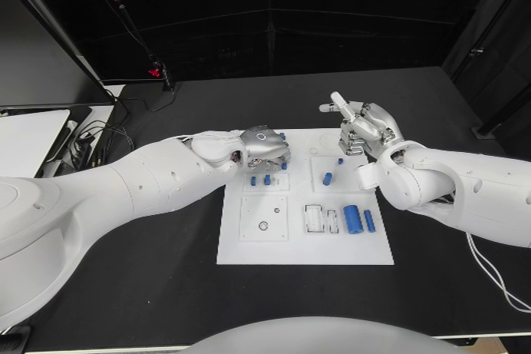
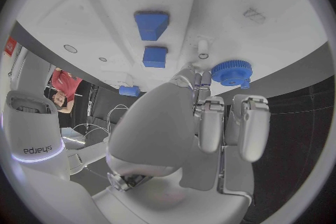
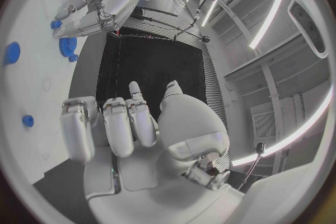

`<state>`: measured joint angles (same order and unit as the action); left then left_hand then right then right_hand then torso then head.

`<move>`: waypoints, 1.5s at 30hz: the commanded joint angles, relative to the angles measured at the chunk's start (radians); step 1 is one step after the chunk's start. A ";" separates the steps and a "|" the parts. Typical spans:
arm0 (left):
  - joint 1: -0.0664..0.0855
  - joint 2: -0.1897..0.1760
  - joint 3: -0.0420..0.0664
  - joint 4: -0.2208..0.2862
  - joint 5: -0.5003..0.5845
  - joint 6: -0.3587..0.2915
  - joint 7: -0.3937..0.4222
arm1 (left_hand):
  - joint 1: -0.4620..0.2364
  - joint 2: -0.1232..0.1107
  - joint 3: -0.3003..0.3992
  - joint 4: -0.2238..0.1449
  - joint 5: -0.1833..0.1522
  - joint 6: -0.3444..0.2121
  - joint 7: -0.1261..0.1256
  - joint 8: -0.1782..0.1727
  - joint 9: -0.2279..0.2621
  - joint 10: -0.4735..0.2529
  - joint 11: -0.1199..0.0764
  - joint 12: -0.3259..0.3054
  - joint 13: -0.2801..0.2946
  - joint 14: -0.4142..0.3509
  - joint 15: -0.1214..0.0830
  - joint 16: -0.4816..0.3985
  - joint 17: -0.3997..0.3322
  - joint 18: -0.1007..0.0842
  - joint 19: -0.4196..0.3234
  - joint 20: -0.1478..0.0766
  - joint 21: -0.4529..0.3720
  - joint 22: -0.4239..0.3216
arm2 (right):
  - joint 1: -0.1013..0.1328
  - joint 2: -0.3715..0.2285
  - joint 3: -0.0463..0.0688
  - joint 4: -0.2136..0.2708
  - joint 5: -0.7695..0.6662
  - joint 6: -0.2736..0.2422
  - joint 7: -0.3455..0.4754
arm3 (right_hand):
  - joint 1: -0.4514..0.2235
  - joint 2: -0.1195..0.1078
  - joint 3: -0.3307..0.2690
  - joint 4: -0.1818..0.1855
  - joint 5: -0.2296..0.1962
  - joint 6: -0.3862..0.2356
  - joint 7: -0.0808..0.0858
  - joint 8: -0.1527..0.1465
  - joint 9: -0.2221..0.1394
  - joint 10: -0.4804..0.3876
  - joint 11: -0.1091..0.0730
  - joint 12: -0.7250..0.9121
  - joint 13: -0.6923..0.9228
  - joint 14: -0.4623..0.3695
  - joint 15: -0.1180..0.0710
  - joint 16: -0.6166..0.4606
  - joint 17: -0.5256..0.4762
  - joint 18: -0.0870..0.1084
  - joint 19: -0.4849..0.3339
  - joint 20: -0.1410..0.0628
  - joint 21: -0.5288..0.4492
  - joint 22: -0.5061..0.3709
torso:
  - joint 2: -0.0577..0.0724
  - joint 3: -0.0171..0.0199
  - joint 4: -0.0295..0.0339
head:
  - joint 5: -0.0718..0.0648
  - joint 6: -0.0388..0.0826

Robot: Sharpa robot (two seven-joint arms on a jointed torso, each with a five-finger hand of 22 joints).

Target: Assemble the parts on the task board

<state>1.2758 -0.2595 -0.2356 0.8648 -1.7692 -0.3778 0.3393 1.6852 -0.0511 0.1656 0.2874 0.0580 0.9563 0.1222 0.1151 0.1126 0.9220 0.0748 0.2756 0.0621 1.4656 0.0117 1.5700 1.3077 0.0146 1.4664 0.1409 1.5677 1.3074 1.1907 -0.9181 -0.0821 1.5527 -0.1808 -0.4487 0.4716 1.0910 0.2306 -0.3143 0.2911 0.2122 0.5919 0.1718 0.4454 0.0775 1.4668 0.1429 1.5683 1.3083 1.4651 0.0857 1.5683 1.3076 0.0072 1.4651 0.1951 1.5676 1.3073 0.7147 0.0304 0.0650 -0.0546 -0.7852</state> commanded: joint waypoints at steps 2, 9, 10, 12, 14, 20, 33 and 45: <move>0.000 0.003 0.000 -0.002 -0.019 0.029 -0.019 | -0.005 0.007 0.006 0.003 -0.004 0.008 -0.001 -0.006 -0.002 0.007 0.000 -0.007 -0.001 0.105 -0.005 0.001 0.263 -0.015 0.104 -0.005 0.003 0.263 | 0.001 0.002 0.000 0.001 0.003 0.002 -0.007 | 0.007 0.003 -0.004 -0.001 0.006 -0.003 0.055 0.005 0.000 0.104 0.008 0.003 0.262 0.106 0.005 0.002 0.263 -0.007 0.106 0.005 0.003 0.263 | 0.000 -0.0001 0.0013 | -0.001 0.000; 0.000 0.004 0.000 -0.003 -0.020 0.039 -0.017 | -0.007 0.011 0.017 0.002 -0.004 0.009 -0.001 -0.012 -0.007 0.012 -0.001 -0.017 -0.001 0.105 -0.005 0.001 0.263 -0.015 0.104 -0.006 0.003 0.263 | 0.001 0.004 0.000 0.000 0.005 0.001 -0.017 | 0.007 0.003 -0.005 -0.001 0.006 -0.003 0.055 0.005 0.000 0.104 0.008 0.003 0.262 0.106 0.005 0.002 0.263 -0.007 0.106 0.005 0.003 0.263 | 0.001 -0.0004 0.0003 | 0.001 -0.002; 0.000 0.004 0.000 -0.004 -0.020 0.039 -0.016 | -0.007 0.010 0.018 0.002 -0.004 0.008 -0.001 -0.013 -0.007 0.013 -0.001 -0.017 -0.001 0.105 -0.006 0.001 0.263 -0.015 0.104 -0.006 0.003 0.263 | 0.001 0.004 0.000 0.000 0.005 0.001 -0.018 | 0.007 0.003 -0.005 -0.001 0.006 -0.003 0.055 0.005 0.000 0.104 0.008 0.003 0.262 0.106 0.005 0.002 0.263 -0.007 0.106 0.005 0.003 0.263 | 0.001 -0.0004 0.0003 | 0.001 -0.002; 0.000 0.005 0.000 -0.004 -0.020 0.040 -0.015 | -0.008 0.007 0.019 0.002 -0.004 0.006 0.000 -0.016 -0.009 0.012 0.000 -0.022 -0.001 0.105 -0.005 0.001 0.263 -0.015 0.104 -0.006 0.003 0.263 | 0.001 0.005 0.000 0.000 0.005 0.000 -0.019 | 0.007 0.003 -0.005 -0.001 0.006 -0.003 0.055 0.005 0.000 0.104 0.008 0.003 0.262 0.106 0.005 0.002 0.263 -0.007 0.106 0.005 0.003 0.263 | 0.000 -0.0001 0.0007 | 0.000 -0.002; 0.000 0.006 0.000 -0.006 -0.020 0.042 -0.014 | -0.011 0.004 0.020 0.003 -0.005 0.004 0.003 -0.019 -0.011 0.012 0.002 -0.024 -0.001 0.105 -0.004 0.001 0.263 -0.015 0.104 -0.006 0.003 0.263 | 0.001 0.005 0.000 0.000 0.005 0.000 -0.021 | 0.007 0.004 -0.005 -0.001 0.006 -0.003 0.055 0.005 0.000 0.104 0.008 0.003 0.262 0.106 0.005 0.002 0.263 -0.007 0.106 0.005 0.003 0.263 | 0.000 0.0002 0.0012 | 0.001 -0.002; 0.000 0.008 0.000 -0.005 -0.020 0.049 -0.009 | -0.023 -0.012 0.016 0.003 -0.007 -0.004 0.009 -0.029 -0.017 0.009 0.007 -0.035 -0.001 0.105 0.002 0.001 0.263 -0.015 0.104 -0.007 0.003 0.263 | 0.001 0.006 0.000 -0.001 0.005 0.000 -0.024 | 0.007 0.004 -0.005 -0.001 0.006 -0.003 0.055 0.005 0.000 0.104 0.008 0.003 0.262 0.106 0.005 0.002 0.263 -0.007 0.106 0.005 0.003 0.263 | 0.000 0.0001 0.0009 | 0.001 -0.003; -0.001 0.011 0.000 -0.005 -0.020 0.059 -0.006 | -0.028 -0.003 0.024 0.003 -0.007 0.001 0.008 -0.029 -0.020 0.018 0.008 -0.038 0.000 0.105 0.004 0.001 0.263 -0.015 0.104 -0.007 0.003 0.263 | 0.001 0.008 0.000 -0.003 0.005 0.003 -0.029 | 0.007 0.004 -0.005 -0.001 0.007 -0.004 0.055 0.005 0.000 0.104 0.008 0.003 0.262 0.106 0.005 0.002 0.263 -0.007 0.106 0.005 0.003 0.263 | 0.000 -0.0001 0.0011 | 0.001 -0.005; -0.001 0.010 0.000 -0.005 -0.020 0.063 0.013 | -0.022 0.003 0.045 0.001 -0.007 0.050 -0.013 -0.013 -0.016 0.047 -0.010 -0.043 0.000 0.105 -0.014 0.001 0.263 -0.015 0.104 -0.008 0.003 0.263 | 0.001 0.011 0.000 -0.006 0.005 0.004 -0.032 | 0.008 0.004 -0.005 -0.001 0.008 -0.004 0.055 0.006 0.000 0.104 0.008 0.003 0.262 0.106 0.005 0.002 0.263 -0.007 0.106 0.005 0.003 0.263 | 0.000 -0.0003 0.0015 | 0.003 -0.005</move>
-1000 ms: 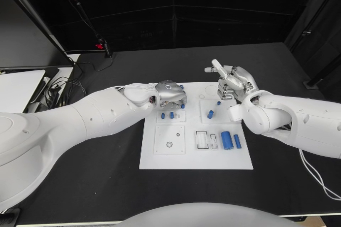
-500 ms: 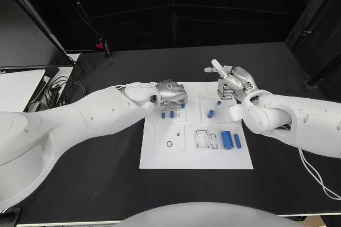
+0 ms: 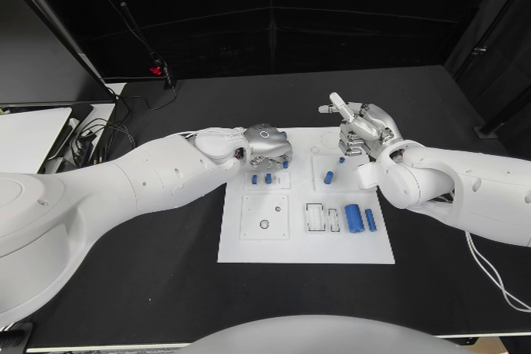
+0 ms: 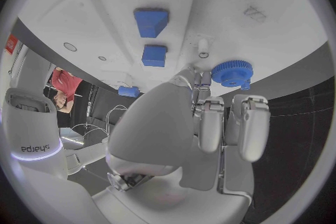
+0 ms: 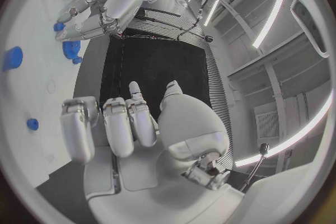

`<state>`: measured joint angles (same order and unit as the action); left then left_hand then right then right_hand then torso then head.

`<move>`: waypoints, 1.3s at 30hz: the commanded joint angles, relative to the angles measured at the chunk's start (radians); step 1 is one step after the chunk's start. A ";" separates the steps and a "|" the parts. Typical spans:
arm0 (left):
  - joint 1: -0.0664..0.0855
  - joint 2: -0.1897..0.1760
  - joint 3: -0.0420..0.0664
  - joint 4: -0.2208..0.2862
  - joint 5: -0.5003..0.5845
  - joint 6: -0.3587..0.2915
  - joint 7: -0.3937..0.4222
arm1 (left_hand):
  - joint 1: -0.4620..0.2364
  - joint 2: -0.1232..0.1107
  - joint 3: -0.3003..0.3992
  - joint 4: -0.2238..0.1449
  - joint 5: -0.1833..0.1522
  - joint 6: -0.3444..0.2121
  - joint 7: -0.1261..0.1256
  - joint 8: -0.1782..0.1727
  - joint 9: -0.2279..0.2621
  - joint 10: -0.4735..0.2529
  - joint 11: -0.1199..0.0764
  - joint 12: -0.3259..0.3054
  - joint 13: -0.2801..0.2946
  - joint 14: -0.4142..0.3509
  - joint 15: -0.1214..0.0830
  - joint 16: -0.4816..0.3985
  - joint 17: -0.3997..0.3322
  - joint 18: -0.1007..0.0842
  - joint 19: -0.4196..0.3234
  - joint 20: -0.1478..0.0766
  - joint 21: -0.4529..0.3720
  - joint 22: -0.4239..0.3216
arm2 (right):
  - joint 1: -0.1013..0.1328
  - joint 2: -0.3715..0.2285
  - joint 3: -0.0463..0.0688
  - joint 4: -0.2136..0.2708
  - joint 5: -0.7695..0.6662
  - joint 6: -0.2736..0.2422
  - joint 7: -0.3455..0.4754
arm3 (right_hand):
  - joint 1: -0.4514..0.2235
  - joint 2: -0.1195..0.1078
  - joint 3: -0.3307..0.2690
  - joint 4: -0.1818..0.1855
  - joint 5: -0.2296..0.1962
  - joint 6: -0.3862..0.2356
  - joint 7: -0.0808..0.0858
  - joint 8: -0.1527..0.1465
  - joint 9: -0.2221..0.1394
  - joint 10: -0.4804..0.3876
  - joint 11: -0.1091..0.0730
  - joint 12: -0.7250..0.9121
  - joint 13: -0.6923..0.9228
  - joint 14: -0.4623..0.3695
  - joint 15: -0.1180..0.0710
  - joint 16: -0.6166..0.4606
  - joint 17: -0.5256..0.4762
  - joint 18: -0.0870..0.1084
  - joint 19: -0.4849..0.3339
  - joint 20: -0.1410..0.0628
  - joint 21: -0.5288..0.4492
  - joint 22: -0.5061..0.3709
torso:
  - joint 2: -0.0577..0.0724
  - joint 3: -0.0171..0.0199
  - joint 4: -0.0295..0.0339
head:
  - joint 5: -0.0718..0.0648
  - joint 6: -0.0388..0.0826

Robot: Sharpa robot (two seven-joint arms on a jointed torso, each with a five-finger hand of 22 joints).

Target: Assemble the parts on the task board

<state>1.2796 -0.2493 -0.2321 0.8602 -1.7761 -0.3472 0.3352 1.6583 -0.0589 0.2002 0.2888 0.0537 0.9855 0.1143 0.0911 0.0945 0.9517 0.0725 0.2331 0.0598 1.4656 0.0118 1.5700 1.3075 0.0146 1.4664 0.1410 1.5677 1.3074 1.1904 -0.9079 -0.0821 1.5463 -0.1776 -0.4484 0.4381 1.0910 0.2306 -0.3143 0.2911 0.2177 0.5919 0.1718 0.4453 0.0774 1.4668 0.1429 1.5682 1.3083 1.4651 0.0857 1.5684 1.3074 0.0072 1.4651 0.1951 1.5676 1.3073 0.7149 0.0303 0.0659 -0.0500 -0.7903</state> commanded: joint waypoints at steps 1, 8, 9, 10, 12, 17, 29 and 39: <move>-0.005 -0.001 -0.004 -0.001 -0.013 0.028 0.021 | 0.009 0.011 0.015 -0.001 -0.003 0.032 -0.012 0.015 0.004 0.028 -0.015 0.000 0.002 0.105 -0.020 0.001 0.263 -0.015 0.104 -0.009 0.003 0.263 | 0.001 0.000 0.000 0.000 0.002 0.004 0.000 | 0.009 0.005 -0.005 -0.001 0.004 -0.004 0.055 0.006 0.000 0.104 0.008 0.003 0.262 0.106 0.005 0.002 0.263 -0.007 0.106 0.005 0.003 0.263 | 0.000 -0.0001 0.0006 | -0.002 0.002; -0.005 -0.005 -0.004 0.000 -0.013 0.000 0.041 | 0.009 0.014 0.029 -0.002 -0.002 0.099 -0.022 0.040 0.016 0.092 -0.027 0.003 0.002 0.105 -0.034 0.001 0.263 -0.015 0.104 -0.011 0.003 0.263 | 0.001 0.000 0.000 -0.004 0.002 0.004 -0.005 | 0.009 0.005 -0.004 -0.001 0.004 -0.004 0.055 0.006 0.000 0.104 0.008 0.003 0.262 0.106 0.005 0.002 0.263 -0.007 0.106 0.005 0.003 0.263 | 0.000 -0.0004 0.0000 | -0.016 0.011; -0.005 -0.006 -0.004 0.000 -0.013 -0.005 0.044 | 0.009 0.014 0.030 -0.002 -0.002 0.104 -0.022 0.042 0.017 0.097 -0.027 0.001 0.001 0.105 -0.035 0.001 0.263 -0.015 0.104 -0.011 0.003 0.263 | 0.001 0.000 0.000 -0.005 0.002 0.005 -0.006 | 0.010 0.006 -0.004 -0.001 0.005 -0.004 0.055 0.006 0.000 0.104 0.008 0.003 0.262 0.106 0.005 0.002 0.263 -0.007 0.106 0.005 0.003 0.263 | 0.000 -0.0003 0.0006 | -0.017 0.010; -0.005 -0.006 -0.004 -0.001 -0.013 -0.010 0.046 | 0.009 0.014 0.032 -0.002 -0.002 0.110 -0.021 0.044 0.018 0.101 -0.025 -0.001 0.001 0.105 -0.034 0.001 0.263 -0.015 0.104 -0.012 0.003 0.263 | 0.001 0.000 0.000 -0.006 0.002 0.005 -0.006 | 0.010 0.006 -0.004 -0.001 0.005 -0.004 0.055 0.006 0.000 0.104 0.008 0.003 0.262 0.106 0.005 0.002 0.263 -0.007 0.106 0.005 0.003 0.263 | 0.000 0.0000 0.0010 | -0.017 0.010; -0.005 -0.008 -0.004 -0.001 -0.013 -0.021 0.049 | 0.008 0.013 0.034 -0.002 -0.002 0.117 -0.018 0.045 0.019 0.110 -0.021 -0.006 0.001 0.105 -0.029 0.001 0.263 -0.015 0.104 -0.013 0.003 0.263 | 0.001 -0.001 0.000 -0.007 0.002 0.005 -0.007 | 0.010 0.006 -0.004 -0.001 0.005 -0.004 0.055 0.006 0.000 0.104 0.008 0.003 0.262 0.106 0.005 0.002 0.263 -0.007 0.106 0.005 0.003 0.263 | 0.001 0.0002 0.0000 | -0.015 0.010; -0.005 -0.011 -0.004 0.000 -0.013 -0.048 0.055 | 0.008 0.013 0.038 -0.002 -0.001 0.126 -0.016 0.047 0.021 0.122 -0.019 -0.013 0.001 0.105 -0.025 0.001 0.263 -0.015 0.104 -0.014 0.003 0.263 | 0.001 -0.001 0.000 -0.010 0.002 0.005 -0.010 | 0.010 0.006 -0.004 -0.001 0.006 -0.004 0.055 0.006 0.000 0.104 0.008 0.003 0.262 0.106 0.005 0.002 0.263 -0.007 0.106 0.005 0.003 0.263 | 0.000 0.0001 0.0004 | -0.015 0.010; -0.001 -0.031 -0.003 0.012 -0.013 -0.175 0.087 | -0.007 0.012 0.042 0.001 -0.001 0.127 -0.008 0.040 0.021 0.128 -0.009 -0.037 0.001 0.105 -0.006 0.001 0.263 -0.015 0.104 -0.015 0.003 0.263 | 0.000 -0.005 0.000 -0.015 0.002 0.006 -0.021 | 0.010 0.006 -0.005 0.000 0.006 -0.005 0.055 0.007 -0.001 0.104 0.008 0.003 0.262 0.106 0.005 0.002 0.263 -0.007 0.106 0.005 0.003 0.263 | 0.000 0.0007 0.0010 | -0.011 0.007; 0.009 -0.053 -0.003 0.026 -0.013 -0.204 0.089 | -0.012 0.012 0.044 0.001 -0.001 0.127 -0.007 0.038 0.020 0.135 -0.007 -0.041 0.001 0.105 -0.003 0.001 0.263 -0.015 0.104 -0.015 0.003 0.263 | 0.000 -0.009 0.000 -0.014 0.002 0.006 -0.027 | 0.010 0.006 -0.005 -0.001 0.007 -0.005 0.055 0.007 -0.001 0.104 0.008 0.003 0.262 0.106 0.005 0.002 0.263 -0.007 0.106 0.005 0.003 0.263 | 0.000 0.0002 0.0005 | -0.007 0.008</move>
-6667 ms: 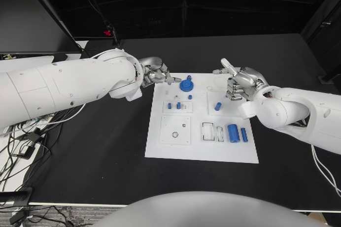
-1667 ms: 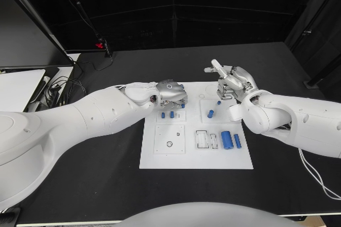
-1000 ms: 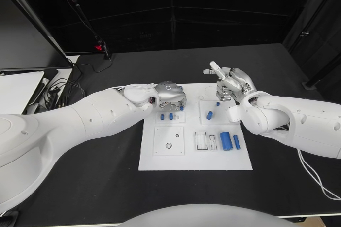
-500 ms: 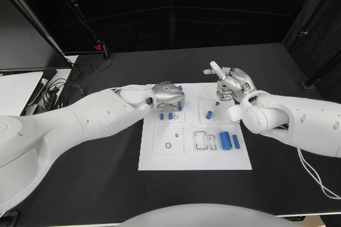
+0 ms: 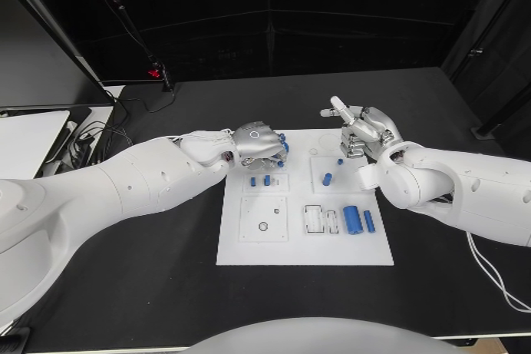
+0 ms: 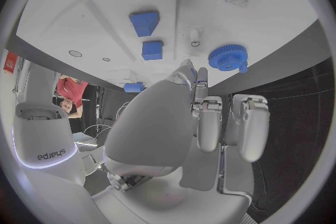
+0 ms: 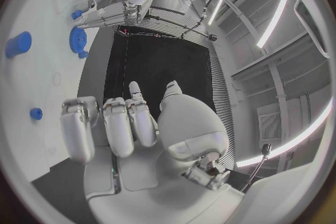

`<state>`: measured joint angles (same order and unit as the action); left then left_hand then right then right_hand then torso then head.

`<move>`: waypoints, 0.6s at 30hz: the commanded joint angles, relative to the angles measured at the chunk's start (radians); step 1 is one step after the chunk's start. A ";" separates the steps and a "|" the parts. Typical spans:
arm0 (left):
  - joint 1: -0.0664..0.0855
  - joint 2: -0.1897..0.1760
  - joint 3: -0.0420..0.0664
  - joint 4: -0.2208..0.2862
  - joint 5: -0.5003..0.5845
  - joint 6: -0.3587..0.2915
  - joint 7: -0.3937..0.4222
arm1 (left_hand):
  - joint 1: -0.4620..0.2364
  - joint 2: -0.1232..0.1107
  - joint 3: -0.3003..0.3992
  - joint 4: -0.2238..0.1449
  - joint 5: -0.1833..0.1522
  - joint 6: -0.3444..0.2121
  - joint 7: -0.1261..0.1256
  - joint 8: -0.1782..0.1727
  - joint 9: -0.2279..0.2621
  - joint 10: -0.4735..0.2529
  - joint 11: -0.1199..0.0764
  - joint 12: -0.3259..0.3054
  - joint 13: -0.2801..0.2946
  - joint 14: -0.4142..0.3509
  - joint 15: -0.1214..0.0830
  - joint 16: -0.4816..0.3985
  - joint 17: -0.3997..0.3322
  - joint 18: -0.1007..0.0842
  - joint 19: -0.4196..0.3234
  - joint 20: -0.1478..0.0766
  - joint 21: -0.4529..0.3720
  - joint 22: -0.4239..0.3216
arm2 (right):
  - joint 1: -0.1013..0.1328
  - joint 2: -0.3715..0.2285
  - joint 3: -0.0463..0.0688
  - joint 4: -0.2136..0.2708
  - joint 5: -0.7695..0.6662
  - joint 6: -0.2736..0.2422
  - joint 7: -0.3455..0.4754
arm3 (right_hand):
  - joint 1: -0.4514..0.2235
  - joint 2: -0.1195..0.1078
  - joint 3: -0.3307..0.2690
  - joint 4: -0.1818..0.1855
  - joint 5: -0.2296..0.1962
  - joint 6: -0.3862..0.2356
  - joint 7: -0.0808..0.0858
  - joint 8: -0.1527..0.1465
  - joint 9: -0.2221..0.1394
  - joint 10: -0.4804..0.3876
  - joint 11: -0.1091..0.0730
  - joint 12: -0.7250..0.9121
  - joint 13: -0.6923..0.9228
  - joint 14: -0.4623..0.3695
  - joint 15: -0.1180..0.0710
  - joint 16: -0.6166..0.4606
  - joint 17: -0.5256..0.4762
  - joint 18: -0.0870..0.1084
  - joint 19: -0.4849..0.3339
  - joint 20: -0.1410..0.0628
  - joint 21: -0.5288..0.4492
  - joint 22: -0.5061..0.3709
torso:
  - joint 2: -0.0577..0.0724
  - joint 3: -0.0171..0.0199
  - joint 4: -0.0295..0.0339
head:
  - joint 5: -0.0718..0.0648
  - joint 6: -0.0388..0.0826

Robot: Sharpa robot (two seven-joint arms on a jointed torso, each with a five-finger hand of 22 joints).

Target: Assemble the parts on the task board

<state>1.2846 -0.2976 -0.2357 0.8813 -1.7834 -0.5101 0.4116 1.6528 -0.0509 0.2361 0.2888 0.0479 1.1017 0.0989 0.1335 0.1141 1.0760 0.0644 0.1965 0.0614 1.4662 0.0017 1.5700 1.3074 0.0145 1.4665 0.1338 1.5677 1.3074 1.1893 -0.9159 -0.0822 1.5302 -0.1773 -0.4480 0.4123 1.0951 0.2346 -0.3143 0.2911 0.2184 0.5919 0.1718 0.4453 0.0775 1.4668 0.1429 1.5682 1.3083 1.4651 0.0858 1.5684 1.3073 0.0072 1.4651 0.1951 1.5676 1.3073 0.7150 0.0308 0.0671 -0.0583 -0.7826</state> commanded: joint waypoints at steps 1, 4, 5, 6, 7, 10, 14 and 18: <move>0.006 -0.008 0.001 0.008 -0.006 -0.042 0.012 | -0.007 0.005 0.009 0.001 0.005 0.011 0.010 -0.006 0.000 0.014 0.002 -0.005 -0.001 0.105 0.007 0.001 0.263 -0.015 0.104 -0.008 0.003 0.263 | 0.001 -0.001 0.001 0.002 0.002 0.005 -0.001 | 0.006 0.001 -0.005 -0.001 0.006 -0.005 0.055 0.007 -0.001 0.104 0.008 0.003 0.262 0.106 0.005 0.002 0.264 -0.007 0.106 0.005 0.003 0.263 | 0.000 -0.0003 -0.0005 | 0.001 0.000; 0.012 -0.022 0.001 0.021 -0.006 -0.049 0.013 | -0.011 0.005 0.010 0.002 0.005 0.010 0.011 -0.008 0.000 0.017 0.004 -0.008 -0.001 0.105 0.009 0.001 0.263 -0.015 0.104 -0.008 0.003 0.263 | 0.001 -0.002 0.001 0.002 0.002 0.006 -0.002 | 0.007 0.001 -0.005 -0.001 0.007 -0.005 0.055 0.007 -0.001 0.104 0.008 0.003 0.262 0.106 0.005 0.002 0.264 -0.007 0.106 0.005 0.003 0.263 | 0.000 -0.0002 -0.0006 | 0.002 0.000; 0.015 -0.028 0.001 0.026 -0.006 -0.051 0.012 | -0.012 0.005 0.010 0.002 0.005 0.010 0.012 -0.008 0.000 0.017 0.004 -0.009 -0.001 0.105 0.010 0.001 0.263 -0.015 0.104 -0.008 0.003 0.263 | 0.001 -0.002 0.001 0.002 0.002 0.006 -0.002 | 0.007 0.001 -0.005 -0.001 0.007 -0.005 0.055 0.007 -0.001 0.104 0.008 0.003 0.262 0.106 0.005 0.002 0.264 -0.007 0.106 0.005 0.003 0.263 | 0.000 -0.0003 -0.0013 | 0.002 -0.001; 0.017 -0.032 0.001 0.030 -0.006 -0.052 0.012 | -0.012 0.005 0.010 0.002 0.005 0.010 0.012 -0.008 0.000 0.017 0.004 -0.009 -0.001 0.105 0.010 0.001 0.263 -0.015 0.104 -0.008 0.003 0.263 | 0.001 -0.003 0.001 0.002 0.002 0.007 -0.002 | 0.007 0.001 -0.005 -0.001 0.007 -0.005 0.055 0.007 -0.001 0.104 0.008 0.003 0.262 0.106 0.005 0.002 0.264 -0.007 0.106 0.005 0.003 0.263 | 0.000 -0.0001 -0.0010 | 0.003 -0.001; 0.021 -0.038 0.001 0.035 -0.006 -0.053 0.011 | -0.012 0.005 0.010 0.002 0.005 0.010 0.012 -0.008 0.000 0.018 0.004 -0.009 -0.001 0.105 0.010 0.001 0.263 -0.015 0.104 -0.008 0.003 0.263 | 0.001 -0.004 0.001 0.003 0.002 0.007 -0.003 | 0.007 0.001 -0.005 -0.001 0.007 -0.005 0.055 0.007 -0.001 0.104 0.008 0.003 0.262 0.106 0.005 0.002 0.264 -0.007 0.106 0.005 0.003 0.263 | 0.000 0.0002 0.0004 | 0.003 -0.002; 0.029 -0.051 0.001 0.046 -0.006 -0.056 0.007 | -0.013 0.005 0.010 0.002 0.005 0.011 0.012 -0.008 0.000 0.018 0.004 -0.010 -0.001 0.105 0.010 0.001 0.263 -0.015 0.104 -0.008 0.003 0.263 | 0.000 -0.005 0.001 0.002 0.002 0.007 -0.004 | 0.007 0.001 -0.005 -0.001 0.007 -0.005 0.055 0.007 -0.001 0.104 0.008 0.003 0.262 0.106 0.005 0.002 0.264 -0.007 0.106 0.005 0.003 0.263 | -0.001 0.0006 0.0014 | 0.004 -0.003; 0.038 -0.070 0.001 0.061 -0.005 -0.054 -0.003 | -0.015 0.005 0.010 0.002 0.004 0.011 0.012 -0.008 0.000 0.019 0.004 -0.011 -0.001 0.105 0.010 0.001 0.263 -0.015 0.104 -0.008 0.003 0.263 | 0.000 -0.006 0.001 0.002 0.002 0.007 -0.004 | 0.007 0.001 -0.005 -0.001 0.007 -0.005 0.055 0.007 -0.001 0.104 0.008 0.003 0.262 0.106 0.005 0.002 0.264 -0.007 0.106 0.005 0.003 0.263 | 0.000 0.0002 -0.0004 | 0.011 -0.004; 0.047 -0.093 0.000 0.078 -0.005 -0.043 -0.014 | -0.018 0.005 0.011 0.003 0.004 0.010 0.011 -0.010 -0.001 0.019 0.004 -0.014 -0.001 0.105 0.011 0.001 0.263 -0.015 0.104 -0.008 0.003 0.263 | 0.000 -0.007 0.000 0.002 0.002 0.009 -0.006 | 0.008 0.001 -0.005 -0.001 0.010 -0.006 0.055 0.007 -0.001 0.104 0.008 0.003 0.262 0.106 0.005 0.002 0.264 -0.007 0.106 0.005 0.003 0.263 | -0.001 0.0003 0.0005 | 0.014 -0.007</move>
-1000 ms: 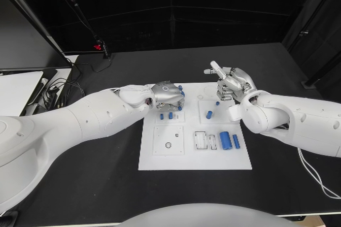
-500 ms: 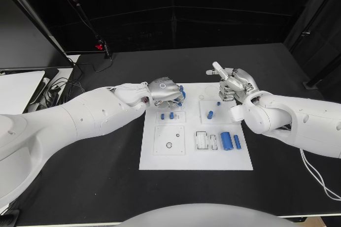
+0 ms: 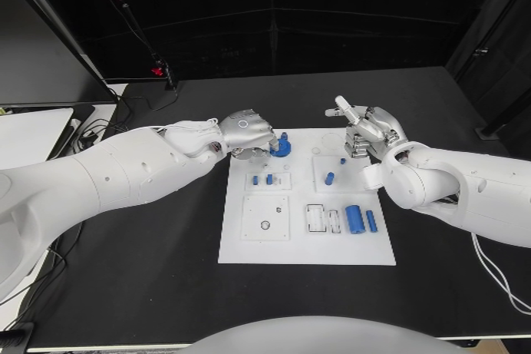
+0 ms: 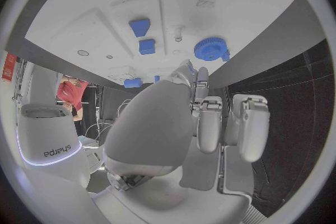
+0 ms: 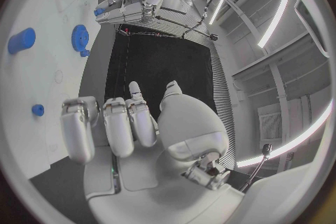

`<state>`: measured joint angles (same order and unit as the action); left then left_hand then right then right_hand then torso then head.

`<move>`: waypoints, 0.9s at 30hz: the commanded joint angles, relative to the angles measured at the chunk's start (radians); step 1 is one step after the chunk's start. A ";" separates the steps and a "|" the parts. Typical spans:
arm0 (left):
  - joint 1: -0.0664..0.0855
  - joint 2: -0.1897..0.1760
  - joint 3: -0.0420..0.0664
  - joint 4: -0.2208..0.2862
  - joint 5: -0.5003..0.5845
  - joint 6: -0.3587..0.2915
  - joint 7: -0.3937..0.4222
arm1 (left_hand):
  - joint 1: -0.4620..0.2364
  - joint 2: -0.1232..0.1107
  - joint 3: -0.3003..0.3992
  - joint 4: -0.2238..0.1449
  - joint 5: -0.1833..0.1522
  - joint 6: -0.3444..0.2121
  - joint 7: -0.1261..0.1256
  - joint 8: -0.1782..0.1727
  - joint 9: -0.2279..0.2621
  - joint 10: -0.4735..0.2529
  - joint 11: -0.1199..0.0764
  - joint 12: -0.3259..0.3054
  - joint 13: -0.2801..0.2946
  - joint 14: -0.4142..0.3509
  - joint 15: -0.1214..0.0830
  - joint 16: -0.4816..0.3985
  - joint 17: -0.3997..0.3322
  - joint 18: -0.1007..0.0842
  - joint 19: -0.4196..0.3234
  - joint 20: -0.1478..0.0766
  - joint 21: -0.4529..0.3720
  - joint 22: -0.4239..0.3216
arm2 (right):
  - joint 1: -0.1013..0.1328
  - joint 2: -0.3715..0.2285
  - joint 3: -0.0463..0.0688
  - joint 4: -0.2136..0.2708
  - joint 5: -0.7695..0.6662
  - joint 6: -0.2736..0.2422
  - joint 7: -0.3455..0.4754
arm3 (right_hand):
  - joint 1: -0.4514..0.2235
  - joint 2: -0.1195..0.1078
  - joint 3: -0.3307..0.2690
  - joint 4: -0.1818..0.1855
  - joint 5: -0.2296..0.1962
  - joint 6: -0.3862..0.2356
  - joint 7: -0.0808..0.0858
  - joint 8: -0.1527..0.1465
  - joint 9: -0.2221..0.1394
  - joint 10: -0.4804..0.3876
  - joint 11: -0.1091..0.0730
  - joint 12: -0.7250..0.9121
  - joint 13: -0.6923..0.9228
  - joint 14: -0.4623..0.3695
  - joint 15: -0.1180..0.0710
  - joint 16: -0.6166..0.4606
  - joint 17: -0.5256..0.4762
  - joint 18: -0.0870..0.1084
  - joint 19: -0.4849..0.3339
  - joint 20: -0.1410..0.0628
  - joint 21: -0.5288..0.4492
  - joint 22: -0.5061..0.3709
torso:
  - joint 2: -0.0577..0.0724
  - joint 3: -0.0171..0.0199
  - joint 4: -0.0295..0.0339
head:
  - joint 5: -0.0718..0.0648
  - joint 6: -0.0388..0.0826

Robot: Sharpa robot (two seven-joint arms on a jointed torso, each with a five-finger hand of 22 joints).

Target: Assemble the parts on the task board

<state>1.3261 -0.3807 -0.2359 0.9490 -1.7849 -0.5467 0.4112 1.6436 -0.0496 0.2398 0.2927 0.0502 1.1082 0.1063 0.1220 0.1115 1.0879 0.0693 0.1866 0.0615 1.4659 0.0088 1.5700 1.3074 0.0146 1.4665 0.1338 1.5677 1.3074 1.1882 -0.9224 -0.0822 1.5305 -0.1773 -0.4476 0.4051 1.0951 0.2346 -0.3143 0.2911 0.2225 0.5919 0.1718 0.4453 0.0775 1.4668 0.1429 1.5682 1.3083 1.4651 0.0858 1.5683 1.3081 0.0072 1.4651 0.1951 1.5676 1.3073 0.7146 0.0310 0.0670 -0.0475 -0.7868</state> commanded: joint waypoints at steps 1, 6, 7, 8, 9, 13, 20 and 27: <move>0.006 -0.014 0.001 0.013 -0.004 -0.005 -0.016 | -0.009 0.004 0.007 -0.001 0.002 0.003 0.004 0.002 0.002 0.007 -0.001 -0.005 -0.001 0.105 0.004 0.001 0.263 -0.015 0.104 -0.008 0.003 0.263 | 0.001 -0.001 0.000 0.001 0.002 0.009 0.001 | 0.008 0.001 -0.005 -0.001 0.005 -0.006 0.055 0.007 -0.001 0.104 0.008 0.003 0.262 0.106 0.005 0.002 0.263 -0.007 0.106 0.005 0.003 0.263 | 0.000 0.0000 0.0006 | 0.004 -0.003; 0.010 -0.033 0.000 0.024 -0.003 0.010 -0.022 | -0.013 0.004 0.009 -0.001 0.001 0.001 0.004 -0.001 0.001 0.007 -0.001 -0.009 -0.001 0.105 0.004 0.001 0.263 -0.015 0.104 -0.008 0.003 0.263 | 0.000 -0.002 0.000 0.000 0.002 0.010 0.000 | 0.009 0.000 -0.005 -0.001 0.008 -0.007 0.055 0.007 -0.001 0.104 0.008 0.003 0.262 0.106 0.005 0.002 0.263 -0.007 0.106 0.005 0.003 0.263 | 0.000 -0.0008 -0.0003 | 0.008 -0.004; 0.010 -0.037 0.000 0.026 -0.003 0.012 -0.023 | -0.013 0.004 0.009 -0.001 0.001 0.001 0.004 -0.001 0.001 0.007 -0.001 -0.009 -0.001 0.105 0.004 0.001 0.263 -0.015 0.104 -0.008 0.003 0.263 | 0.000 -0.002 0.000 0.000 0.002 0.010 -0.001 | 0.009 0.000 -0.005 -0.001 0.008 -0.007 0.055 0.007 -0.001 0.104 0.008 0.003 0.262 0.106 0.005 0.002 0.263 -0.007 0.106 0.005 0.003 0.263 | 0.000 -0.0008 -0.0001 | 0.009 -0.004; 0.011 -0.041 0.000 0.029 -0.003 0.015 -0.024 | -0.014 0.004 0.009 -0.001 0.001 0.000 0.004 -0.003 0.000 0.006 0.000 -0.011 -0.002 0.105 0.005 0.001 0.263 -0.015 0.104 -0.008 0.003 0.263 | 0.000 -0.003 0.000 0.000 0.002 0.011 -0.001 | 0.009 0.000 -0.006 -0.001 0.008 -0.008 0.055 0.007 -0.001 0.104 0.008 0.003 0.262 0.106 0.005 0.002 0.263 -0.007 0.106 0.005 0.003 0.263 | 0.000 -0.0010 -0.0008 | 0.011 -0.005; 0.011 -0.044 0.000 0.032 -0.003 0.019 -0.025 | -0.016 0.003 0.010 -0.001 0.001 -0.002 0.004 -0.004 -0.001 0.006 0.000 -0.013 -0.001 0.105 0.005 0.001 0.263 -0.015 0.104 -0.008 0.003 0.263 | 0.000 -0.003 0.000 0.001 0.002 0.011 -0.001 | 0.012 0.001 -0.005 -0.001 0.013 -0.008 0.055 0.007 -0.001 0.104 0.009 0.003 0.262 0.106 0.005 0.002 0.263 -0.007 0.106 0.005 0.003 0.263 | 0.001 -0.0008 -0.0006 | 0.011 -0.005; 0.012 -0.056 0.000 0.042 -0.003 0.041 -0.030 | -0.017 0.003 0.010 -0.001 0.000 -0.004 0.005 -0.006 -0.002 0.005 0.001 -0.016 -0.002 0.105 0.006 0.001 0.263 -0.015 0.104 -0.008 0.003 0.263 | -0.001 -0.003 0.000 0.000 0.002 0.011 -0.001 | 0.025 0.003 -0.002 -0.002 0.037 -0.011 0.056 0.010 -0.002 0.104 0.009 0.003 0.262 0.106 0.006 0.002 0.263 -0.007 0.106 0.005 0.003 0.263 | 0.000 -0.0011 -0.0008 | 0.012 -0.007; 0.012 -0.059 0.000 0.042 -0.003 0.101 -0.039 | -0.021 0.000 0.011 -0.001 0.000 -0.008 0.006 -0.010 -0.004 0.003 0.002 -0.023 -0.002 0.105 0.007 0.001 0.263 -0.015 0.104 -0.007 0.003 0.263 | -0.001 -0.003 0.000 0.001 0.002 0.012 0.000 | 0.028 0.004 -0.002 -0.001 0.046 -0.012 0.056 0.012 -0.002 0.104 0.009 0.003 0.262 0.106 0.006 0.002 0.263 -0.007 0.106 0.005 0.003 0.263 | 0.000 -0.0006 -0.0020 | 0.016 -0.007; 0.011 -0.052 0.000 0.035 -0.003 0.146 -0.042 | -0.022 -0.002 0.012 -0.002 0.000 -0.012 0.007 -0.014 -0.005 0.001 0.003 -0.028 -0.001 0.105 0.008 0.001 0.263 -0.015 0.104 -0.007 0.003 0.263 | -0.002 -0.001 0.000 0.002 0.001 0.014 0.000 | 0.030 0.002 -0.003 -0.002 0.048 -0.012 0.056 0.012 -0.002 0.104 0.009 0.003 0.262 0.106 0.006 0.002 0.263 -0.007 0.106 0.005 0.003 0.263 | 0.001 -0.0011 -0.0029 | 0.016 -0.008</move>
<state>1.3356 -0.4350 -0.2363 0.9856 -1.7853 -0.4534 0.3790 1.6301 -0.0519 0.2457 0.2930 0.0498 1.1017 0.1125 0.1140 0.1052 1.0878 0.0693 0.1616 0.0615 1.4659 0.0088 1.5700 1.3074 0.0146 1.4665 0.1338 1.5677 1.3074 1.1854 -0.9243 -0.0823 1.5301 -0.1772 -0.4444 0.3999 1.1136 0.2371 -0.3143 0.2911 0.2666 0.5849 0.1719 0.4531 0.0766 1.4668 0.1429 1.5683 1.3083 1.4651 0.0858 1.5683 1.3077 0.0072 1.4651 0.1951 1.5676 1.3073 0.7150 0.0303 0.0649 -0.0313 -0.7939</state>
